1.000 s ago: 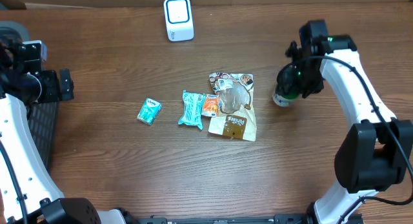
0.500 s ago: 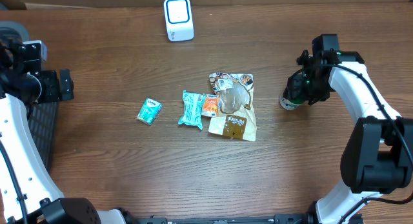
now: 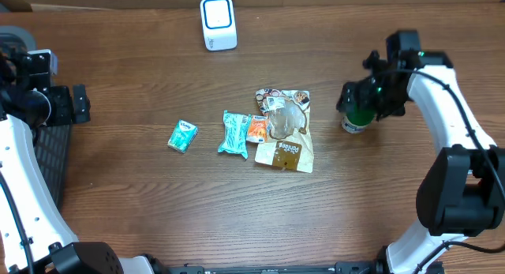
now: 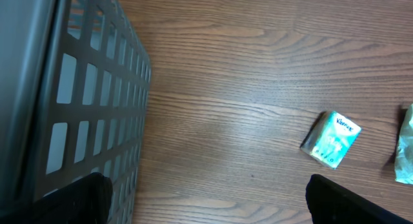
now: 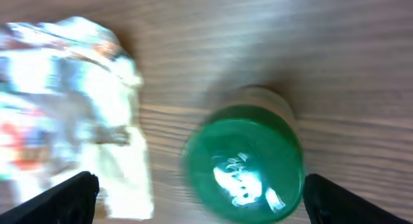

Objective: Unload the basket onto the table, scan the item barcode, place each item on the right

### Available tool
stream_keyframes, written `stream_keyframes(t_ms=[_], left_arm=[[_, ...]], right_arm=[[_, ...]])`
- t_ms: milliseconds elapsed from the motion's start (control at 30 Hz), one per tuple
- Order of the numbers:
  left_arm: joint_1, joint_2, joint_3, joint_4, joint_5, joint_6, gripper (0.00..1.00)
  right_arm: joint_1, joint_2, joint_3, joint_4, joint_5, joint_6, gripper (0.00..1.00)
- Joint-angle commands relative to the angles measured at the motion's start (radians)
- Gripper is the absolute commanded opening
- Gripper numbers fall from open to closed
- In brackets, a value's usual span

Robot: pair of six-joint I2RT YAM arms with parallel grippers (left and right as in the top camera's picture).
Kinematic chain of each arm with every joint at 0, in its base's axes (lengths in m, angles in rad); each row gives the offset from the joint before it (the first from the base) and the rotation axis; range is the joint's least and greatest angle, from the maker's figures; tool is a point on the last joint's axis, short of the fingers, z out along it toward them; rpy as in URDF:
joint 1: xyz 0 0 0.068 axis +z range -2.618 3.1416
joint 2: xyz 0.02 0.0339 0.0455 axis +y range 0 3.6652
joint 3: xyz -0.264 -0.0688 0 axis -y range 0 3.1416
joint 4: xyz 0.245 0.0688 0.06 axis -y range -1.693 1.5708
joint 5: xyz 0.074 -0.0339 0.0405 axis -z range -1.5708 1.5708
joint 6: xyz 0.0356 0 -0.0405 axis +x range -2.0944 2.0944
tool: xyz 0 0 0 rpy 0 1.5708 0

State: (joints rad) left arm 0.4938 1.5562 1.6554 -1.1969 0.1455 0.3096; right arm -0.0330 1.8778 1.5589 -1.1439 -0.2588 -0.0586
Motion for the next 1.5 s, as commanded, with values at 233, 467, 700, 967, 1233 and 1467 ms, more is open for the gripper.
stream_keyframes(t_ms=[233, 467, 700, 967, 1233, 1467], left_arm=[[0.01, -0.005, 0.001, 0.0, 0.011, -0.01, 1.0], [0.01, -0.005, 0.001, 0.0, 0.011, -0.01, 1.0], [0.01, -0.005, 0.001, 0.0, 0.011, -0.01, 1.0], [0.01, -0.005, 0.001, 0.0, 0.011, -0.01, 1.0], [0.01, -0.005, 0.001, 0.0, 0.011, -0.01, 1.0], [0.01, -0.005, 0.001, 0.0, 0.011, -0.01, 1.0]], right_arm=[[0.004, -0.005, 0.097, 0.042, -0.39, 0.164, 1.0], [0.104, -0.002, 0.075, 0.125, -0.236, 0.269, 0.9], [0.183, 0.055, 0.011, 0.235, -0.119, 0.378, 0.85], [0.158, 0.196, 0.011, 0.356, -0.127, 0.341, 0.84], [0.157, 0.266, 0.011, 0.491, -0.138, 0.309, 0.82], [0.157, 0.352, 0.011, 0.496, -0.254, 0.31, 0.69]])
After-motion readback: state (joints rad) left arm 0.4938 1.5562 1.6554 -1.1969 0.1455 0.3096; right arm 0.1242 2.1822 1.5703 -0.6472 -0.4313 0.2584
